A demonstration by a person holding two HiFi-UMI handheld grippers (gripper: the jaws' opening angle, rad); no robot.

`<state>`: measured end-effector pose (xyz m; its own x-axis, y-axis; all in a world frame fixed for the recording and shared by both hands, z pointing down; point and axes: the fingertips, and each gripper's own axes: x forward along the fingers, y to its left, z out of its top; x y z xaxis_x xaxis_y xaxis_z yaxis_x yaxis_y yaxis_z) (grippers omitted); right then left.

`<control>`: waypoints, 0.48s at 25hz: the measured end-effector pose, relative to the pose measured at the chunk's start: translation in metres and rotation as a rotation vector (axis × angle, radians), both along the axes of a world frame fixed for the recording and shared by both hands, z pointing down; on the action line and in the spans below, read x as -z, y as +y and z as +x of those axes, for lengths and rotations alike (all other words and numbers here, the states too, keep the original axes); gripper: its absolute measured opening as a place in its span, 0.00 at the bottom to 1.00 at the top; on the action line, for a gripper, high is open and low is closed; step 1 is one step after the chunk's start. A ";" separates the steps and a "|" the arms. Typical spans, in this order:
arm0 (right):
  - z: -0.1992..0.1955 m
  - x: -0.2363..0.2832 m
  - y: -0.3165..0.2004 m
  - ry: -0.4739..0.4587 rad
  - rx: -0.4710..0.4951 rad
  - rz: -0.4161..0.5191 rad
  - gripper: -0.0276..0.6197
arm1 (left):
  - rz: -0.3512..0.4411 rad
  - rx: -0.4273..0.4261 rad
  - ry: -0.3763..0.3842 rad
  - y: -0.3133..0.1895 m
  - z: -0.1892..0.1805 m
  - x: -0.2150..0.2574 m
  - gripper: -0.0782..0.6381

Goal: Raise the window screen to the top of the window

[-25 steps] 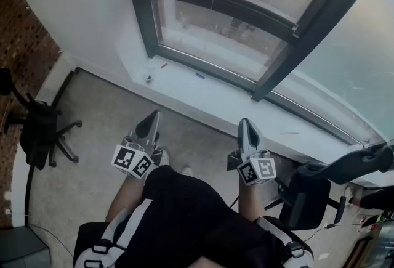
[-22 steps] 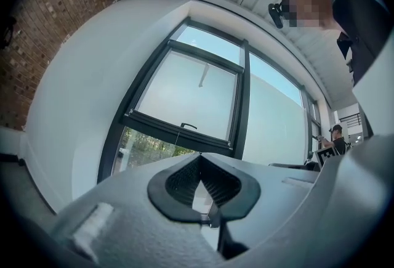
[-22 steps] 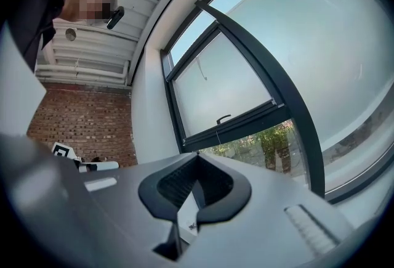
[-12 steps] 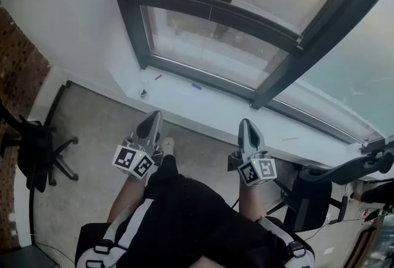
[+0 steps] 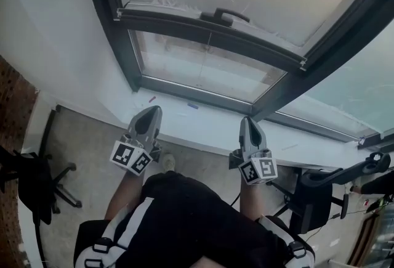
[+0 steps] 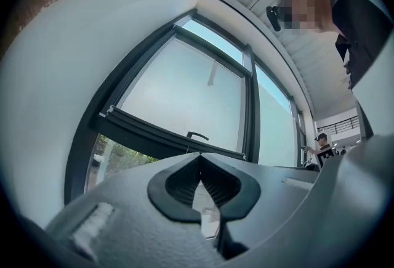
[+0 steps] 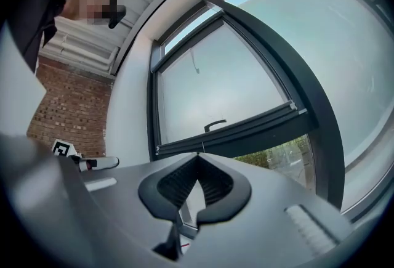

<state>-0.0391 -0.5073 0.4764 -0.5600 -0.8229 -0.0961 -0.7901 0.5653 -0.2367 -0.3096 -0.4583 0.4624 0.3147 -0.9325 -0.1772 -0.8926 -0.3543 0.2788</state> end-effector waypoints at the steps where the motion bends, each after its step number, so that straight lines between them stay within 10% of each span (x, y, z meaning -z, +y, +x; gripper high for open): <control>1: -0.003 0.001 -0.008 0.005 -0.015 0.003 0.05 | 0.011 -0.021 0.000 -0.010 -0.003 0.003 0.11; 12: -0.050 0.012 -0.083 0.027 -0.118 0.044 0.05 | 0.045 -0.154 -0.048 -0.102 -0.039 0.010 0.11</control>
<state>-0.0889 -0.5901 0.4640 -0.4627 -0.8784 -0.1198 -0.8575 0.4777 -0.1912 -0.3484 -0.5602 0.4522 0.4624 -0.8640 -0.1993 -0.8386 -0.4992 0.2181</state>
